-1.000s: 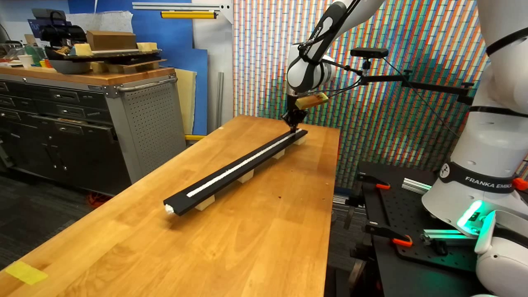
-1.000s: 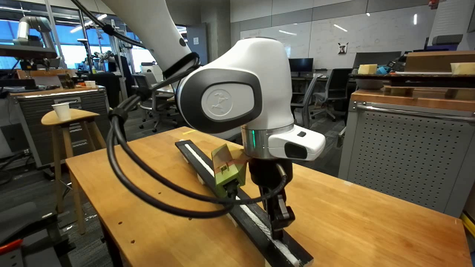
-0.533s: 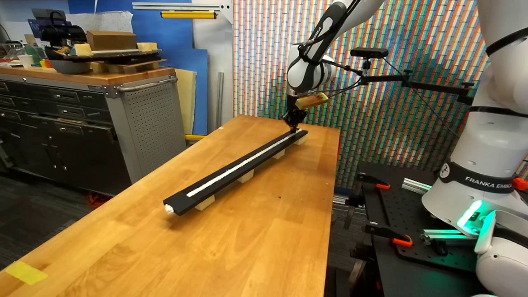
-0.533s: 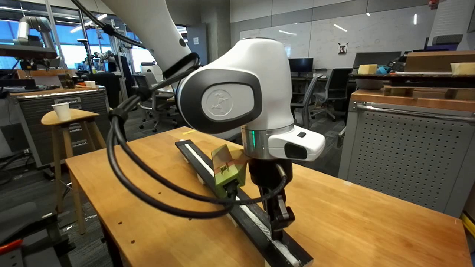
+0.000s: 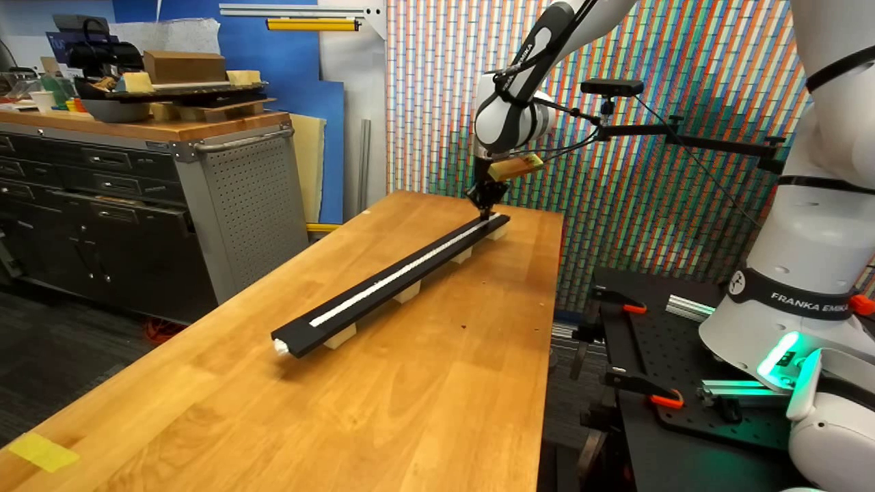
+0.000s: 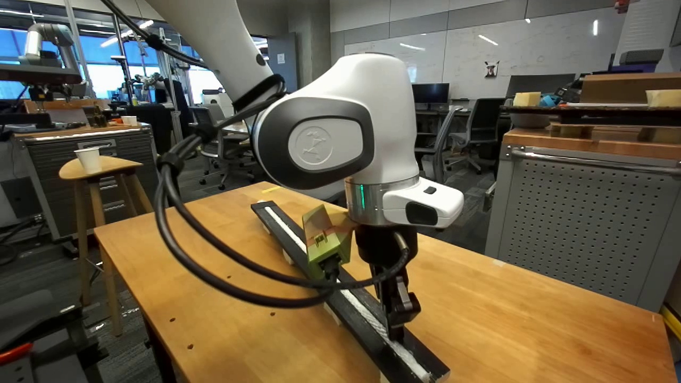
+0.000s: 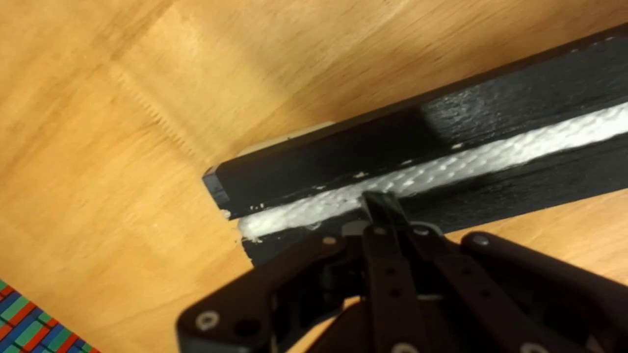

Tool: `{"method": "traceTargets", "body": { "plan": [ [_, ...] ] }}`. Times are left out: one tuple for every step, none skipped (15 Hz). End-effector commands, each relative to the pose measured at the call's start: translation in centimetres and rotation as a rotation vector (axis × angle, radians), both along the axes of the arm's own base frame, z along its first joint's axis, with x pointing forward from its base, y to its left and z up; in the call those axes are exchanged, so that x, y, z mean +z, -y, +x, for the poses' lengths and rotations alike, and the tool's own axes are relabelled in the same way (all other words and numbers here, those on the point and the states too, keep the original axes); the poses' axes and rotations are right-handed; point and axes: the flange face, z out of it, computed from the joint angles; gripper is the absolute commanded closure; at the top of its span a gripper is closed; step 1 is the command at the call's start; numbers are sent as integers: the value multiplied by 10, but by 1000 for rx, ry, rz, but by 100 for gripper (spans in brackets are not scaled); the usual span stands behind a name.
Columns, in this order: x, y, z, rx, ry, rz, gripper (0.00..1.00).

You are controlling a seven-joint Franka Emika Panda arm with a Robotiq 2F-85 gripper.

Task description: Pick up the rope and put it in between the black object.

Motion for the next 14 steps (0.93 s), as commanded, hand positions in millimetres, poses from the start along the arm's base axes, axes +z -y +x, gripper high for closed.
{"method": "traceTargets", "body": {
  "plan": [
    [13, -23, 4, -8, -6, 15, 100],
    [17, -29, 6, -3, -9, 24, 100],
    [21, -36, 10, 6, -11, 34, 100],
    [25, -42, 13, 12, -10, 40, 100],
    [29, -49, 17, 16, -12, 50, 100],
    [33, -54, 20, 19, -11, 54, 100],
    [36, -60, 23, 20, -15, 56, 100],
    [39, -65, 26, 21, -17, 58, 100],
    [42, -69, 27, 23, -17, 57, 100],
    [45, -73, 29, 30, -23, 57, 100],
    [48, -77, 30, 32, -23, 59, 100],
    [50, -81, 31, 37, -20, 58, 100],
    [53, -84, 31, 42, -20, 58, 100],
    [55, -88, 32, 48, -16, 58, 100]
  ]
}}
